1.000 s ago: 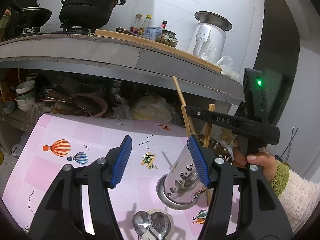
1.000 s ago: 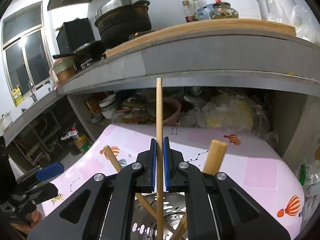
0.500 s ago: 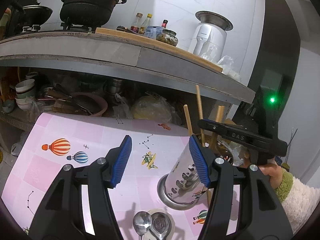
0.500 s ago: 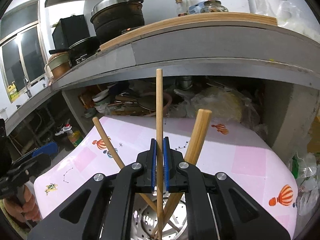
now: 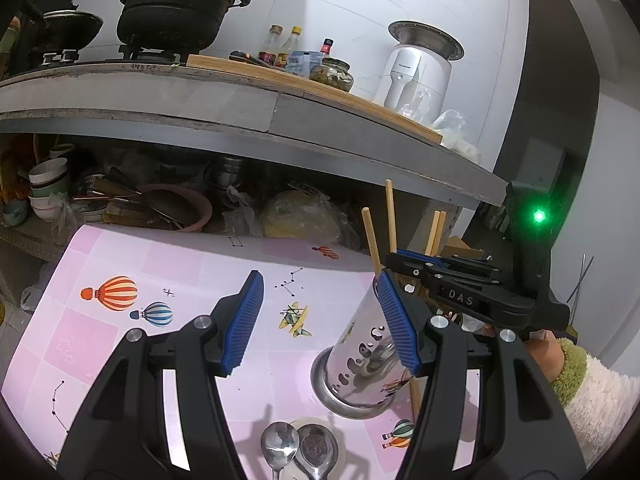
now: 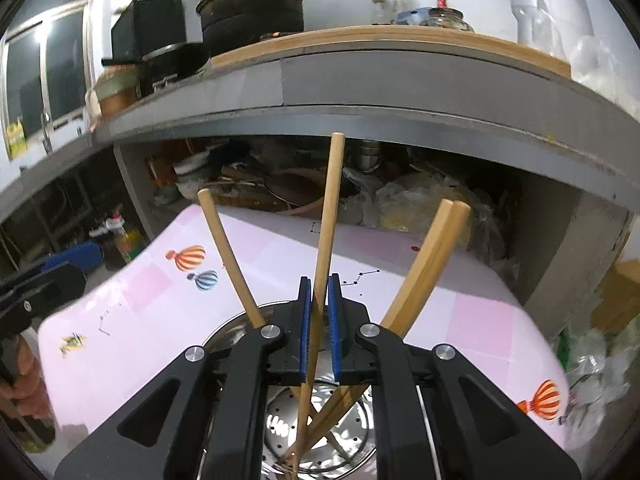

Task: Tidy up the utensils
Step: 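Lower the right tool's chopstick into the holder and open the right tool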

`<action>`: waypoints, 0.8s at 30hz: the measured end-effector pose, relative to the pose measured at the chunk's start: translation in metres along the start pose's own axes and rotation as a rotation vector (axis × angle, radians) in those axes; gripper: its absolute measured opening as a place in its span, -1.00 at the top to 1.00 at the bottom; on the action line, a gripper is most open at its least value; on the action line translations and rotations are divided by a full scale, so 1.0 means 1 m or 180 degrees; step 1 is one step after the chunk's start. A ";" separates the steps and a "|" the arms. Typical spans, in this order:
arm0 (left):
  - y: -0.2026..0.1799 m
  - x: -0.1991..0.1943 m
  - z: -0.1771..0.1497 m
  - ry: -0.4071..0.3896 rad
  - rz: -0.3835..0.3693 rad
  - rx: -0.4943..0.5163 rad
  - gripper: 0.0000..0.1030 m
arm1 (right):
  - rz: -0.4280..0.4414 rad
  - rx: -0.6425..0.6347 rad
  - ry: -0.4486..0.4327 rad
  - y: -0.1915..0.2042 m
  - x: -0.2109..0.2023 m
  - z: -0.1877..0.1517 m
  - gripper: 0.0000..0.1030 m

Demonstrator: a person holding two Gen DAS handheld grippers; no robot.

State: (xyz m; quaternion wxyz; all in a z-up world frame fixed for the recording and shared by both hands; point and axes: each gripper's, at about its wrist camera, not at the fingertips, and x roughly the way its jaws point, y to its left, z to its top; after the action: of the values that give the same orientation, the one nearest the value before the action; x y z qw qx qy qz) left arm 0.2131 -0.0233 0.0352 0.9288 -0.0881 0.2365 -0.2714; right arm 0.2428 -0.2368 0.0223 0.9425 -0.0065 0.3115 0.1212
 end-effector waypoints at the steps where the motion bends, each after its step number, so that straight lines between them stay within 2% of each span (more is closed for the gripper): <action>1: 0.000 0.000 0.000 0.0001 0.0002 0.0006 -0.10 | -0.0013 -0.0024 0.0011 0.001 0.000 0.001 0.83; 9: -0.007 -0.001 -0.003 0.0019 -0.0019 0.0021 -0.11 | -0.0021 -0.0085 0.0100 0.002 -0.001 0.004 0.77; 13: -0.010 -0.004 -0.004 0.0014 -0.0025 0.0023 -0.11 | -0.0010 -0.0073 0.0099 0.002 -0.004 0.004 0.47; 18: -0.014 -0.010 -0.004 -0.0007 -0.0024 0.0021 -0.11 | -0.0023 -0.0060 0.0086 0.001 -0.010 0.007 0.44; 24: -0.018 -0.020 -0.002 -0.0041 -0.0023 0.0043 -0.12 | -0.0079 -0.0049 -0.0029 0.001 -0.026 0.014 0.26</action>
State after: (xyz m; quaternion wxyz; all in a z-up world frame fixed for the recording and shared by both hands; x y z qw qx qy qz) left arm 0.1891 -0.0281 0.0462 0.9299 -0.0844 0.2284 -0.2758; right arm 0.2304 -0.2400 0.0492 0.9452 -0.0171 0.3062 0.1118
